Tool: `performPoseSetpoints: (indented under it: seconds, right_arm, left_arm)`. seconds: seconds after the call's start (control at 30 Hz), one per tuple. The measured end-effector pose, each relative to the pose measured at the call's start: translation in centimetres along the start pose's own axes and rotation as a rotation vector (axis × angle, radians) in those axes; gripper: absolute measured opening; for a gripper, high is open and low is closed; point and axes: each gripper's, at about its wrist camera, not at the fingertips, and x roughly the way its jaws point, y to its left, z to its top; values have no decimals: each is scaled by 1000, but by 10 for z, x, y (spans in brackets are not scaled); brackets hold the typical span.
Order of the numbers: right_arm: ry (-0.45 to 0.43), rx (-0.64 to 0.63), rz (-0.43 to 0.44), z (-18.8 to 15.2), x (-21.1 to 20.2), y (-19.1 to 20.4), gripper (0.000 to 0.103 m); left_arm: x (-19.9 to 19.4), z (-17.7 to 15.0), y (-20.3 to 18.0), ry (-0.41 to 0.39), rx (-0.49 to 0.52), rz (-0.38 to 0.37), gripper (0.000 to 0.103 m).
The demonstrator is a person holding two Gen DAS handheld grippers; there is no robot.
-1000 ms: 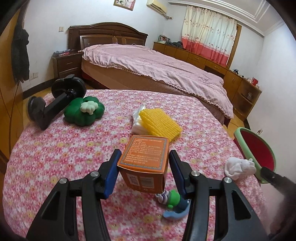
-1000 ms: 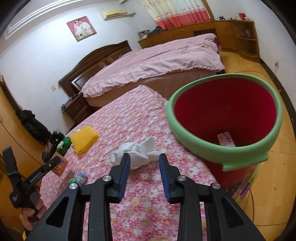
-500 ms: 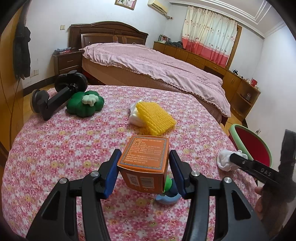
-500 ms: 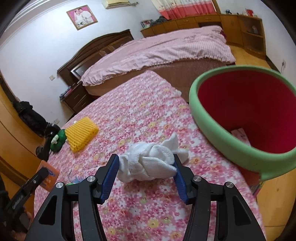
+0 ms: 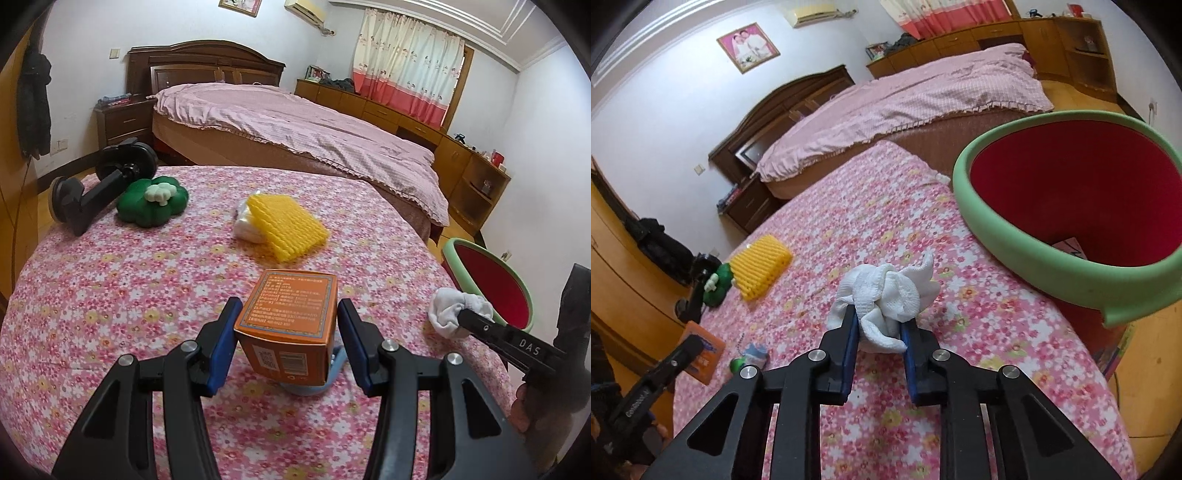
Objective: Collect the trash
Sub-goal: 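Carry the white cloth in the right tool and orange box in the left tool over the bucket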
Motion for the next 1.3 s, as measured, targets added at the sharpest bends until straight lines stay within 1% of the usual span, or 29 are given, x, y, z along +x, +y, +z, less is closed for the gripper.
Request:
performPoseSetpoints:
  seconds: [0.33, 0.5, 0.67, 0.83, 1.07, 1.17, 1.3]
  right_arm:
    - [-86, 24, 4, 8, -43, -14, 22]
    - [-138, 46, -16, 16, -63, -33, 22]
    - [-207, 75, -61, 22, -82, -54, 22]
    - [-252, 112, -101, 29, -95, -81, 22]
    - [-268, 180, -135, 38, -98, -119, 22]
    - [-273, 203, -142, 41, -98, -132, 22]
    - [-280, 207, -159, 45, -99, -145, 22]
  left_arm:
    - [0, 4, -26, 14, 30, -53, 54]
    - [8, 8, -52, 35, 80, -71, 54]
    - [20, 14, -86, 54, 142, -104, 54]
    - [31, 23, -123, 70, 200, -155, 54]
    - [52, 29, -176, 85, 284, -219, 54]
    - [64, 29, -201, 97, 331, -227, 54]
    - [78, 24, -223, 113, 377, -233, 54]
